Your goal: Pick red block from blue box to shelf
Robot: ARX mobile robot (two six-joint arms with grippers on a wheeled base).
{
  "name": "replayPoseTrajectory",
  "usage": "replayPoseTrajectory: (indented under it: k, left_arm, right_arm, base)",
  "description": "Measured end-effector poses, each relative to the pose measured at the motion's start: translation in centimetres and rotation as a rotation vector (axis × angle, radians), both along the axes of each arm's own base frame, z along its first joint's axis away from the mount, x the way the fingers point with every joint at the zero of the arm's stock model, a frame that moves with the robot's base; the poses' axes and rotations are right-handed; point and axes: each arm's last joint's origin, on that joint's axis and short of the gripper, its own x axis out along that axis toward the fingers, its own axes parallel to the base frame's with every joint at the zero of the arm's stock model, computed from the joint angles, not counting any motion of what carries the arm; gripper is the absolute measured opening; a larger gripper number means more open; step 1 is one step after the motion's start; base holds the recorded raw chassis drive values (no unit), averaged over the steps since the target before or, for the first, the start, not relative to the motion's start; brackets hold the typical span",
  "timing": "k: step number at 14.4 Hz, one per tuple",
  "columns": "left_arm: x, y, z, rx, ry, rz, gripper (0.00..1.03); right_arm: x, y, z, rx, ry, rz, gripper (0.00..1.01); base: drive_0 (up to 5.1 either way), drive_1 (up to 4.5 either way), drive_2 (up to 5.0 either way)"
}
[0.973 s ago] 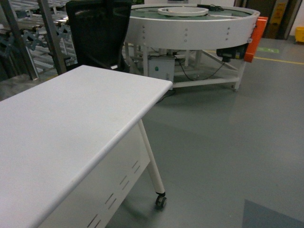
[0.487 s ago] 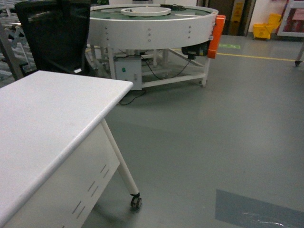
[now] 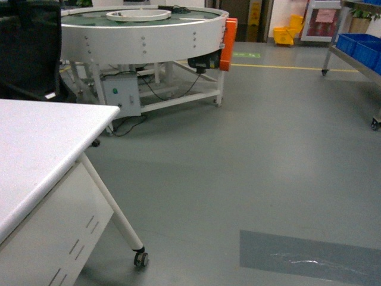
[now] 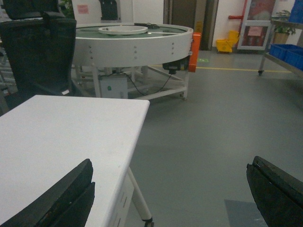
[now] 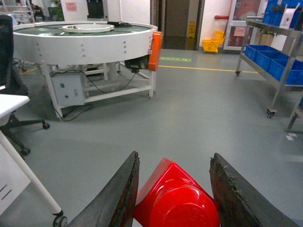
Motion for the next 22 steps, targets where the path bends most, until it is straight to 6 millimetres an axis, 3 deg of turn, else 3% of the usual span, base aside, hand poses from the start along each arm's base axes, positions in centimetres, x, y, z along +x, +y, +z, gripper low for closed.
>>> replayPoseTrajectory:
  k: [16, 22]
  left_arm:
    - [0.00, -0.01, 0.00, 0.000, 0.000, -0.002, 0.98]
    - [0.00, -0.01, -0.01, 0.000, 0.001, -0.002, 0.98]
  right_arm:
    - [0.00, 0.00, -0.03, 0.000, 0.003, 0.001, 0.39]
    - [0.00, 0.00, -0.01, 0.000, 0.000, 0.001, 0.38]
  base:
    - [0.0, 0.00, 0.0]
    - [0.2, 4.32, -3.9]
